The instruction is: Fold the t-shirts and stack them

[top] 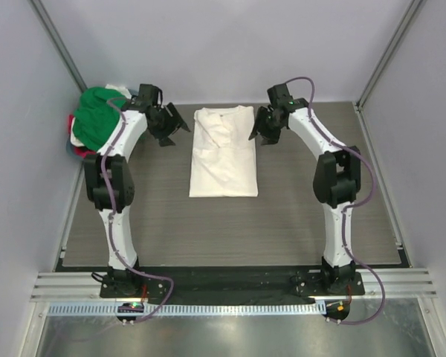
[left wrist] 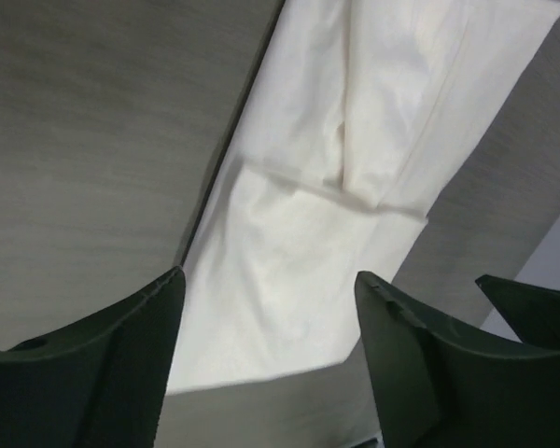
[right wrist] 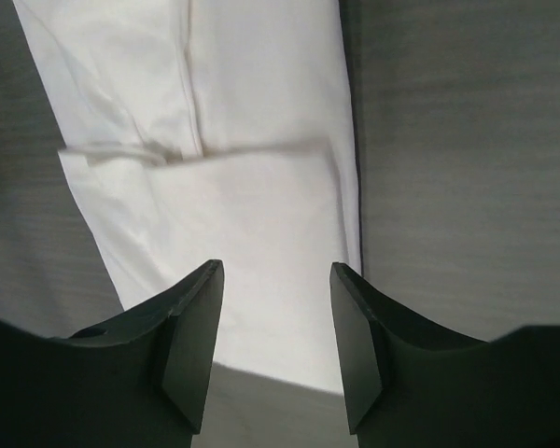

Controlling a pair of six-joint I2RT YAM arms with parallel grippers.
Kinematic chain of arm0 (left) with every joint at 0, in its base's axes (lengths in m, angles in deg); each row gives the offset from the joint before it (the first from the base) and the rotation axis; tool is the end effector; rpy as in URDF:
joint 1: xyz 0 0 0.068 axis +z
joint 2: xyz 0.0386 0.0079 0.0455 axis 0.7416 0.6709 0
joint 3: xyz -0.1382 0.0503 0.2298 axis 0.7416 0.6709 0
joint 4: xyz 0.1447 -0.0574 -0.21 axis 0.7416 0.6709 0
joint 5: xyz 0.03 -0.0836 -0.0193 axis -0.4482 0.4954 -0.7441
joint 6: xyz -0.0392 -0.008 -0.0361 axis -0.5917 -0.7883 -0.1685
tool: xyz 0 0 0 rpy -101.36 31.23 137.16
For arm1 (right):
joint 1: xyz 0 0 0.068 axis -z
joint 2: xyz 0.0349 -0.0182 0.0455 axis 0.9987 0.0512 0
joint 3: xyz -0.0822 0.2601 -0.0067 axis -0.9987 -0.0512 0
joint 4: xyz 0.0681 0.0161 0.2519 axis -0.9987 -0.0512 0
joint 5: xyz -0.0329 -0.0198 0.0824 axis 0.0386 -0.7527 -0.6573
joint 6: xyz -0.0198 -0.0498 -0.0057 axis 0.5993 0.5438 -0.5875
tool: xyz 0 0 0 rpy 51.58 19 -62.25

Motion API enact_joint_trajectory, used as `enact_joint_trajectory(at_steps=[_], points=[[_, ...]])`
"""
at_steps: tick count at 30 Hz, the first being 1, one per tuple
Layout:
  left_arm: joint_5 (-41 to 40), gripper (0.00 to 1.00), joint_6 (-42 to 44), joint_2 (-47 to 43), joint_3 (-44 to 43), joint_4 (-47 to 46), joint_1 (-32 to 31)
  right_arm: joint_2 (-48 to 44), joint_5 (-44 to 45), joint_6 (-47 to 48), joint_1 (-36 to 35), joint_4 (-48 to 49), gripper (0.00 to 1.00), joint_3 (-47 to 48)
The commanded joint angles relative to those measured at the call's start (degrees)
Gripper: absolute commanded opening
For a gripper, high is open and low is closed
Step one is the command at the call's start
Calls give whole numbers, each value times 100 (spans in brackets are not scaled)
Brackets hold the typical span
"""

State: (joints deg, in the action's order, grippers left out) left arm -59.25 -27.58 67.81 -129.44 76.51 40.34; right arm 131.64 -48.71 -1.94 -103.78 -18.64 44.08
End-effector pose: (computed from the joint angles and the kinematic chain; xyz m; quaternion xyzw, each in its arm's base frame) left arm 0.4886 -0.0744 0.2533 -0.2657 0.9117 -0.2456 0.1944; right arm 0.4775 0.1499 0.2468 0.1074 0.9502 0.1924 0.2204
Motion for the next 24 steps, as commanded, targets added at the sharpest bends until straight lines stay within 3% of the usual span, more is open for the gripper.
enact_joint_trajectory(at_steps=[1,2,5,11,18,24], points=[[337,77,-40,-1579,1808,-809,-108,-1404,89,-34,-271,433,56,-1499],[346,79,-40,-2042,2203,-952,-108,-1609,36,-42,-271,611,57,-2399],[355,82,-58,-2564,3654,-1400,-135,-2470,-87,-104,-280,1216,64,-3922],[197,81,-136,-3382,5473,-2060,-345,-3192,-806,-551,-289,2331,70,-5789],[135,78,-462,-3743,6618,-2781,-556,-3070,-975,-693,-377,2818,69,-6328],[117,72,-638,-3673,6962,-3142,-688,-2816,-949,-693,-394,3056,60,-6372]])
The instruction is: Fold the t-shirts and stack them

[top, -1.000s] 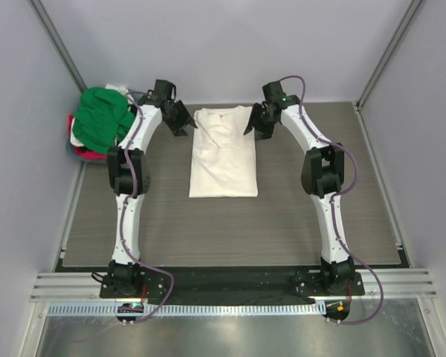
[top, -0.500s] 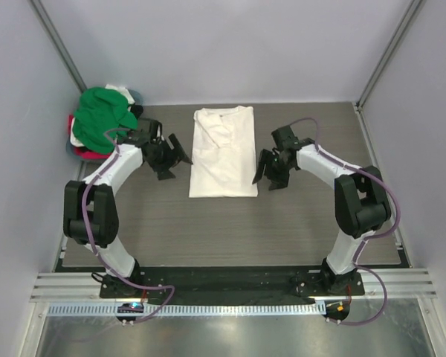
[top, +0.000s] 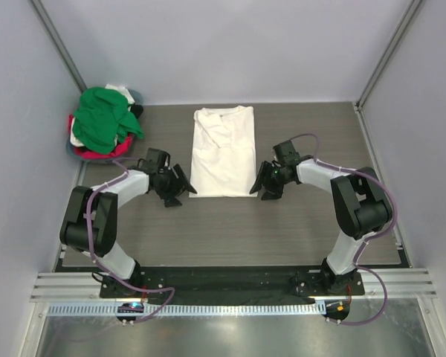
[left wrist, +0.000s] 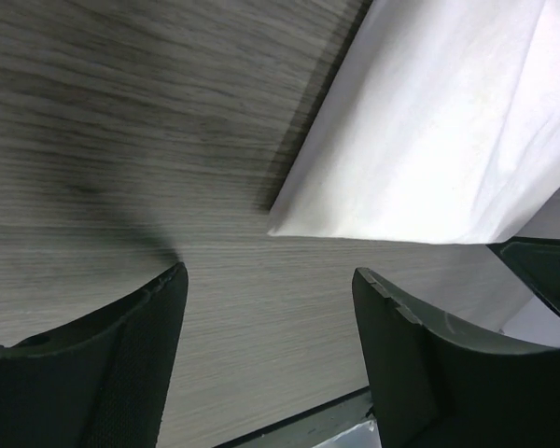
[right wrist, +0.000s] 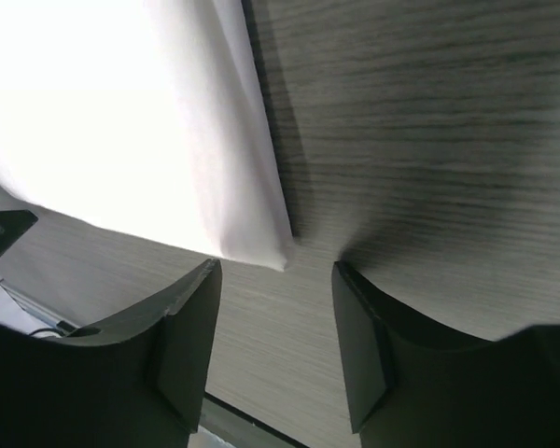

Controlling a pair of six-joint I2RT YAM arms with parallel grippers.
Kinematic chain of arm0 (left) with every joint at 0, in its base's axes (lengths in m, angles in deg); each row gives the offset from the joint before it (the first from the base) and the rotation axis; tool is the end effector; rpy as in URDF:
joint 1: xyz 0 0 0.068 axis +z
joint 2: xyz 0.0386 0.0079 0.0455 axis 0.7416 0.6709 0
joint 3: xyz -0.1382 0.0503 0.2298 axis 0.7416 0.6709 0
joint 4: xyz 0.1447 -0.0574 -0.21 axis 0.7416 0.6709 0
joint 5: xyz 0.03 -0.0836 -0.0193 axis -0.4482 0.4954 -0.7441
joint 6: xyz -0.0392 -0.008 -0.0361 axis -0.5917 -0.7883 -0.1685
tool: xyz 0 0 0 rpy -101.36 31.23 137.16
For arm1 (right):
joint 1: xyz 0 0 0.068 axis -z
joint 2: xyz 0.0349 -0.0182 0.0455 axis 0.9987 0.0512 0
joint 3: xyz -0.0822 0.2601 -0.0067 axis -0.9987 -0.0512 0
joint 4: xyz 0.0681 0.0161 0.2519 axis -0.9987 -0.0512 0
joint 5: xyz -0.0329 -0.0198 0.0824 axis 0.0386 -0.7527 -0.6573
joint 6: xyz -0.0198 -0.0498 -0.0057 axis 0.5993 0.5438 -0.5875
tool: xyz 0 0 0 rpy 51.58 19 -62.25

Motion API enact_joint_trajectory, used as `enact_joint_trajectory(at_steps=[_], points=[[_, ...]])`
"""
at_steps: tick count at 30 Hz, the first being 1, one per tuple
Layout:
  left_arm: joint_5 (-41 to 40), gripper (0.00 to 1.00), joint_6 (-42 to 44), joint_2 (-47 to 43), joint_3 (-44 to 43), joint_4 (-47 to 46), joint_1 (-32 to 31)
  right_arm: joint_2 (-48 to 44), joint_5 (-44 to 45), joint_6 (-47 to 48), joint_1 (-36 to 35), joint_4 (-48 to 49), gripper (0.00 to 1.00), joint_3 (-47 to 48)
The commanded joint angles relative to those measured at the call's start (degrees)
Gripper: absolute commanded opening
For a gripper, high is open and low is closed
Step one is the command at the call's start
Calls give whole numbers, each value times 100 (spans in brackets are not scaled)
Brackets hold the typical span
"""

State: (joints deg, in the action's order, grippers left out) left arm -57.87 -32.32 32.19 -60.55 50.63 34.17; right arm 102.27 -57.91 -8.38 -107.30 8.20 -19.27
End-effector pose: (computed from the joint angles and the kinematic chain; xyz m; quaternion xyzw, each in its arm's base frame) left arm 0.2910 -0.0818 0.1616 -0.2646 0.9269 -0.2422 0.1100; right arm 0.3124 0.1277 0.1548 0.1203 0.9548 0.2487 0.1096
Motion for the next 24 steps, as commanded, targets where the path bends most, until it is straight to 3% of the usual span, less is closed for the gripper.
enact_joint_trajectory(at_steps=[1,5,9,16,21,24], points=[[-38,71,-172,-93,108,-589,-89,192,-55,-57,-43,433,55,-30],[-117,69,-216,-14,213,-685,-107,342,-90,-66,-34,521,32,-47],[-126,60,-295,57,371,-887,-107,465,-73,13,-51,512,18,-3],[-258,45,-339,223,486,-1142,-116,632,-82,66,-34,530,9,50],[-240,41,-348,452,460,-1301,-116,702,-108,110,-34,521,6,85],[-214,33,-339,610,451,-1415,-116,738,-108,119,-34,521,5,102]])
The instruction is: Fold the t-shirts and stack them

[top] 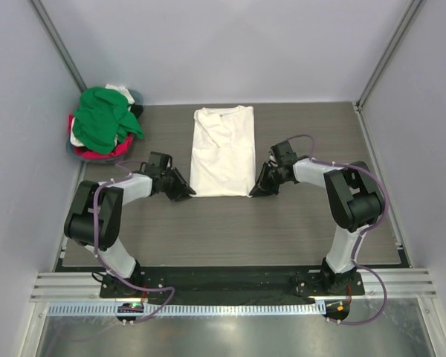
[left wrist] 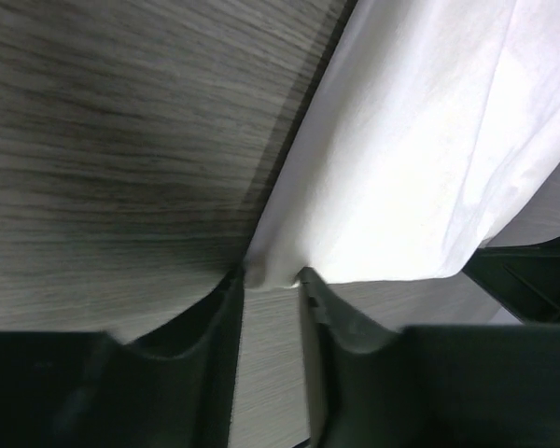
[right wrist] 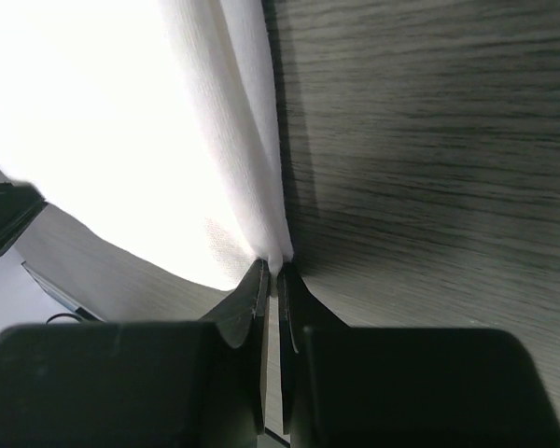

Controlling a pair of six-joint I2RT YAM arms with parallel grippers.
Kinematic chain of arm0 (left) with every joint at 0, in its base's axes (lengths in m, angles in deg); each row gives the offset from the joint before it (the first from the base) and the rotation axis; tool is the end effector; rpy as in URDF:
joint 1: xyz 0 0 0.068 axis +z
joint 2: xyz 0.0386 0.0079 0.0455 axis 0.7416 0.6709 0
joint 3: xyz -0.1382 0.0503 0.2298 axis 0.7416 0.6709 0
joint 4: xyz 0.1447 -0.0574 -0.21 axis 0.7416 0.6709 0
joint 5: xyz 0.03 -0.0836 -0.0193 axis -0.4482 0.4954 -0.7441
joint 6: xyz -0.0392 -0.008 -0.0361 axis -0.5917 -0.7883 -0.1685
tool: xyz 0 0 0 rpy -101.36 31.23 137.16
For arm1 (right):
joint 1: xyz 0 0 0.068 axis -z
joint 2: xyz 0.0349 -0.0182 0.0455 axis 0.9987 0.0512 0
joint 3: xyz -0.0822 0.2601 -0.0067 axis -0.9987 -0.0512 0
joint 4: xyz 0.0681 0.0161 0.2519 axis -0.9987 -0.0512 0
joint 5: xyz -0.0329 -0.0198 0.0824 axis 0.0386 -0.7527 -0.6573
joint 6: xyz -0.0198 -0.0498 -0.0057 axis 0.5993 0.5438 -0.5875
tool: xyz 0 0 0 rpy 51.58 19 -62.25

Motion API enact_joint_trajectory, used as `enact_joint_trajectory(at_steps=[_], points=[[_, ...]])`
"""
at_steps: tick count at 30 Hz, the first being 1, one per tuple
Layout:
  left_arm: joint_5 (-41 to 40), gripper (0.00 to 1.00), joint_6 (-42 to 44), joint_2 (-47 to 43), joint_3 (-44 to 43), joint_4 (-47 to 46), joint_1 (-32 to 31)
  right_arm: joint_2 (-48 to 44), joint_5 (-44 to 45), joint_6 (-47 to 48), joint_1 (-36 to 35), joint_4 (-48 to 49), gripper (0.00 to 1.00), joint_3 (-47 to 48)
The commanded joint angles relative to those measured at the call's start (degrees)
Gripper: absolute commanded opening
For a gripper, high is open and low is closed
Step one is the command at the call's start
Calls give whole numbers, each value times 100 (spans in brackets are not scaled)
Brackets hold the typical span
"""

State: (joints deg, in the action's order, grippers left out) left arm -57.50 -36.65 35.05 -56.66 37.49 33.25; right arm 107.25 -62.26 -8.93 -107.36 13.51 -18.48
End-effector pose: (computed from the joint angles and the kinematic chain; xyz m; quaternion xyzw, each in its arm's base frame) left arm 0.2975 -0.0887 0.1412 -0.2787 0.9083 -0.2778 0.1423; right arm 0.3249 0.1353 0.1354 0.1128 0.9471 0.2843 0.0971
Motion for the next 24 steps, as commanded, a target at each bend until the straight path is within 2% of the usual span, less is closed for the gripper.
enact_joint_trajectory(at_steps=[1,3,5,6,11,16,22,24], points=[[-251,25,102,376,71,-180,-16,239,318,182,-27,-19,3,24],[-233,18,85,482,79,-259,-24,248,310,191,-10,-36,1,32],[-260,4,93,535,62,-348,-24,222,301,217,-18,-62,1,41],[-286,0,111,570,44,-356,-33,205,309,226,-18,-63,1,41],[-286,0,181,395,9,-339,-94,-41,318,305,-10,-194,1,-37],[-418,0,111,-377,167,91,-323,-665,371,349,-10,-475,1,-284],[-734,0,-240,-1915,668,724,-849,-1989,319,358,-18,-923,1,-846],[-935,0,-494,-2547,799,969,-1244,-2360,301,297,-88,-1046,1,-1171]])
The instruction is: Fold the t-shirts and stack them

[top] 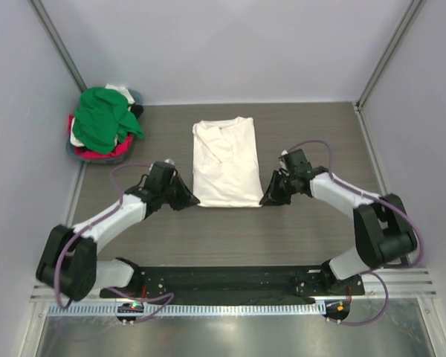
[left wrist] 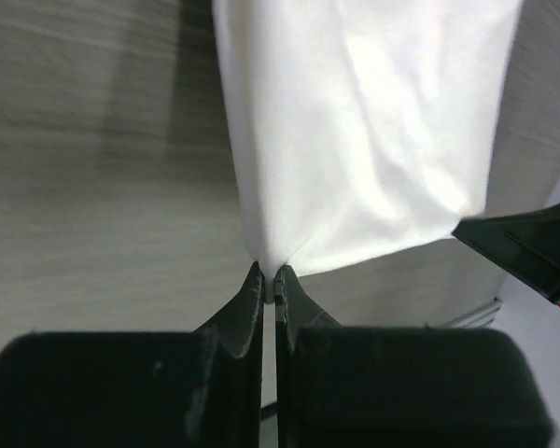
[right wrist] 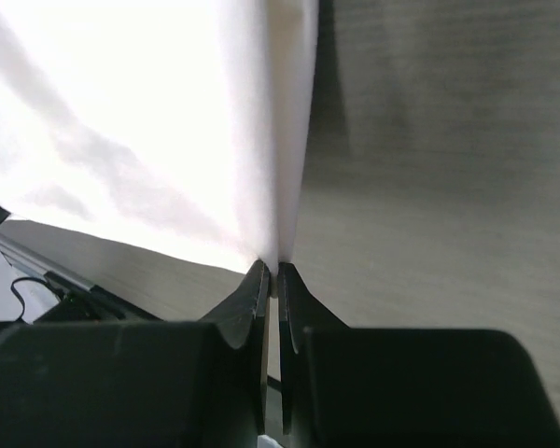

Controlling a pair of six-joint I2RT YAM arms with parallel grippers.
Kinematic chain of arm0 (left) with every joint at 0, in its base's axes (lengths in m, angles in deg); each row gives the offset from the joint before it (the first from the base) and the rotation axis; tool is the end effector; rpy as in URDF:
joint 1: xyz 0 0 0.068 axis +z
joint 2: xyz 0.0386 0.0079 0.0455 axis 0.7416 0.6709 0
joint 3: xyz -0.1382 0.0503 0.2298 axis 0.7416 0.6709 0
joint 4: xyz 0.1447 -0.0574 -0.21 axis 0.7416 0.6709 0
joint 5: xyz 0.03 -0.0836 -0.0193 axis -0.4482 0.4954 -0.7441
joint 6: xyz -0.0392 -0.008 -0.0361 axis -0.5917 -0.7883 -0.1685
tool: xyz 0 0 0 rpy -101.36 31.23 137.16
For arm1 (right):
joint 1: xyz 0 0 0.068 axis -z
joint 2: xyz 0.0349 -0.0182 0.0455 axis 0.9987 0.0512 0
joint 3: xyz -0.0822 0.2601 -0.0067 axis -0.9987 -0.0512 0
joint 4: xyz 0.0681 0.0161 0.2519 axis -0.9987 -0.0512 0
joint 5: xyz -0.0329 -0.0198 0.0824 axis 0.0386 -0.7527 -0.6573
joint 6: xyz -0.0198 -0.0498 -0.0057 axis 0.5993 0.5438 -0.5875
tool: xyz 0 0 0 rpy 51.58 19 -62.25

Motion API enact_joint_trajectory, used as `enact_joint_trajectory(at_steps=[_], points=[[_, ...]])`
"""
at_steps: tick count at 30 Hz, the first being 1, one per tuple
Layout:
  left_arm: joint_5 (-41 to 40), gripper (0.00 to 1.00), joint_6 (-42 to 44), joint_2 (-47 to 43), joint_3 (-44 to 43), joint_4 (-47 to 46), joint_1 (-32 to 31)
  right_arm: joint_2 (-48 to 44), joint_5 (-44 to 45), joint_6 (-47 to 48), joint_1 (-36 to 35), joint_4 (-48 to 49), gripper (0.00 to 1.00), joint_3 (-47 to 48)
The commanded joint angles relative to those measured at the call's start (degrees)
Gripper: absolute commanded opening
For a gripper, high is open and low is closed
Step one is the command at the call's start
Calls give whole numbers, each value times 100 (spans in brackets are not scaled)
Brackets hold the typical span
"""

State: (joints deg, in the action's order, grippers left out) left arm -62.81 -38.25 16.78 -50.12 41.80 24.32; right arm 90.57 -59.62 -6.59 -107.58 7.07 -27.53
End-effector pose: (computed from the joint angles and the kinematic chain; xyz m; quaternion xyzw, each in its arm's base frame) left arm 0.2384 -0.1122 0.1886 -0.2219 0.9092 -0.2940 0.1942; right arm 0.2711 0.1151 0.1752 0.0953 0.9508 0.2681 0.1228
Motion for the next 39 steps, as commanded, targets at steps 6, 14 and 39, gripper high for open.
enact_joint_trajectory(at_steps=[6,14,39], points=[[-1353,0,-1100,-2485,410,1670,-1739,-2661,247,-569,-610,-1148,1,-1066],[-2067,0,-1777,-3746,50,2772,-2760,-4201,607,-1326,-1183,-2054,1,-787],[-1102,0,534,-821,-2875,2404,-116,-503,2163,484,-375,-2442,1,3231]])
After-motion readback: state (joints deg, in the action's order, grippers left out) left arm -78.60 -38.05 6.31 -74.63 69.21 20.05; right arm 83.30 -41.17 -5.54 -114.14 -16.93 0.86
